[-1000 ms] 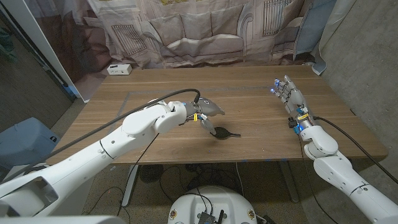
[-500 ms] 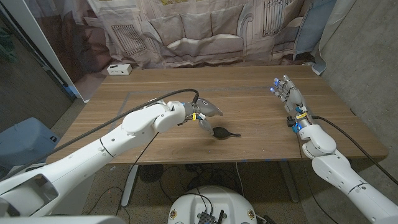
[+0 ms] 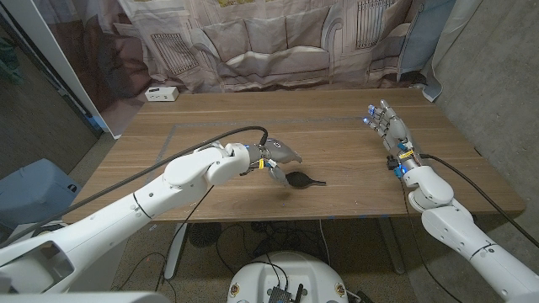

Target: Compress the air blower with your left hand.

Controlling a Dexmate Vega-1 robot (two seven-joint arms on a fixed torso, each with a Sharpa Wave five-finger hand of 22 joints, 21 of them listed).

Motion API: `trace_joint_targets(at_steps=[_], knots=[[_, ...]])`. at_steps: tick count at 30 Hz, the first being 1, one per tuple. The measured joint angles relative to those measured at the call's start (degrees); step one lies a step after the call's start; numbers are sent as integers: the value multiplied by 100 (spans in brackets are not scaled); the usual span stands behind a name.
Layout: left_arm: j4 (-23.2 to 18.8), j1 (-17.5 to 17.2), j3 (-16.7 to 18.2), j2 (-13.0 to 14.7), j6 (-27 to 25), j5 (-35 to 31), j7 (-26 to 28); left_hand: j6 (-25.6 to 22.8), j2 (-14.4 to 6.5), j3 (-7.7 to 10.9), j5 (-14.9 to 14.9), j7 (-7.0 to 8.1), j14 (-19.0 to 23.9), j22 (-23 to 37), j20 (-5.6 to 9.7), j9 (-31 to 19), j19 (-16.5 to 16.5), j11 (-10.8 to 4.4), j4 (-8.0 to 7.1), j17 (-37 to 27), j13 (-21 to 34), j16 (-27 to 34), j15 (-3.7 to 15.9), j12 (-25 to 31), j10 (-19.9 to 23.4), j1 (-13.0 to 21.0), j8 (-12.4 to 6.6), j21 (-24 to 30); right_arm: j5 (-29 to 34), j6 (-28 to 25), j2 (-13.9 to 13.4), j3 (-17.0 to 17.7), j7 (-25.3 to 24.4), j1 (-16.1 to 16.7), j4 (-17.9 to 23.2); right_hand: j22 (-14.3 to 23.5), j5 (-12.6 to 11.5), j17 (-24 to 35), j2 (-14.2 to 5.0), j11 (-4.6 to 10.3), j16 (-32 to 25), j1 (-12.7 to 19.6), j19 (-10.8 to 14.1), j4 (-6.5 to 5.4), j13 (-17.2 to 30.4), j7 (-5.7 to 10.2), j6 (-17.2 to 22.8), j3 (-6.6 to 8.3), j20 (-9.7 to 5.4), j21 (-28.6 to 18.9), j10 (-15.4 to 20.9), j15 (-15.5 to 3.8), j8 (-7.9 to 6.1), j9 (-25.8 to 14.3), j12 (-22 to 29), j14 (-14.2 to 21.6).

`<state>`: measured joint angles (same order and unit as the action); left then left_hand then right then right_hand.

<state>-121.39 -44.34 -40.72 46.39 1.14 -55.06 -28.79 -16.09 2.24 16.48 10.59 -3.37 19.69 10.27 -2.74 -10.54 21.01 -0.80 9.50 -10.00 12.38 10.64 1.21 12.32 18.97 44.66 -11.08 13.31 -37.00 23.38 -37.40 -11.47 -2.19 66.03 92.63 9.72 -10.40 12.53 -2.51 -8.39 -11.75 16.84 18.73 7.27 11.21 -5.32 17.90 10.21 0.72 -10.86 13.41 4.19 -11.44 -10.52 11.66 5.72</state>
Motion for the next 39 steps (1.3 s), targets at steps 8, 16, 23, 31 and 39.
trace_joint_targets(at_steps=[8,16,23,31,39], knots=[[89,-36,-57,-54,-42,-46,142,-83,-39,17,0,-22,70,0,-4,0,55,8,17,0,0,40,-10,44,91,109,0,0,-29,-7,-21,-1,50,-3,-5,0,0,0,0,0,0,0,0,0,0,0,0,0,0,0,0,0,0,0,0,0],[144,-56,-121,-103,-82,-116,225,-101,-36,23,0,-40,111,0,25,0,84,7,23,14,0,39,12,44,151,187,-45,0,-65,-4,-28,3,93,-10,-58,0,0,0,0,0,0,0,31,0,0,0,0,0,31,0,0,0,0,0,0,0],[182,-53,-197,-171,-159,-232,225,-101,-73,65,0,-40,111,0,28,0,135,7,17,6,0,39,13,44,151,284,-45,0,-102,13,-29,5,154,-44,-133,0,0,0,0,0,0,0,31,0,0,0,0,0,31,0,0,0,0,0,0,0],[292,-5,-275,-257,-172,-244,249,-228,-115,118,0,-4,379,-1,86,0,447,-9,23,14,0,84,117,117,312,563,-45,87,-129,21,-27,0,184,-52,-170,0,0,0,0,0,0,0,31,0,0,0,0,0,31,0,0,0,0,0,0,0],[420,53,-360,-341,-176,-238,301,-286,-127,142,0,0,447,-1,93,0,515,8,47,14,-1,84,146,133,356,670,-45,90,-141,37,-23,0,183,-20,-174,0,0,0,0,0,0,0,31,0,0,0,0,0,31,0,0,0,0,0,0,0]])
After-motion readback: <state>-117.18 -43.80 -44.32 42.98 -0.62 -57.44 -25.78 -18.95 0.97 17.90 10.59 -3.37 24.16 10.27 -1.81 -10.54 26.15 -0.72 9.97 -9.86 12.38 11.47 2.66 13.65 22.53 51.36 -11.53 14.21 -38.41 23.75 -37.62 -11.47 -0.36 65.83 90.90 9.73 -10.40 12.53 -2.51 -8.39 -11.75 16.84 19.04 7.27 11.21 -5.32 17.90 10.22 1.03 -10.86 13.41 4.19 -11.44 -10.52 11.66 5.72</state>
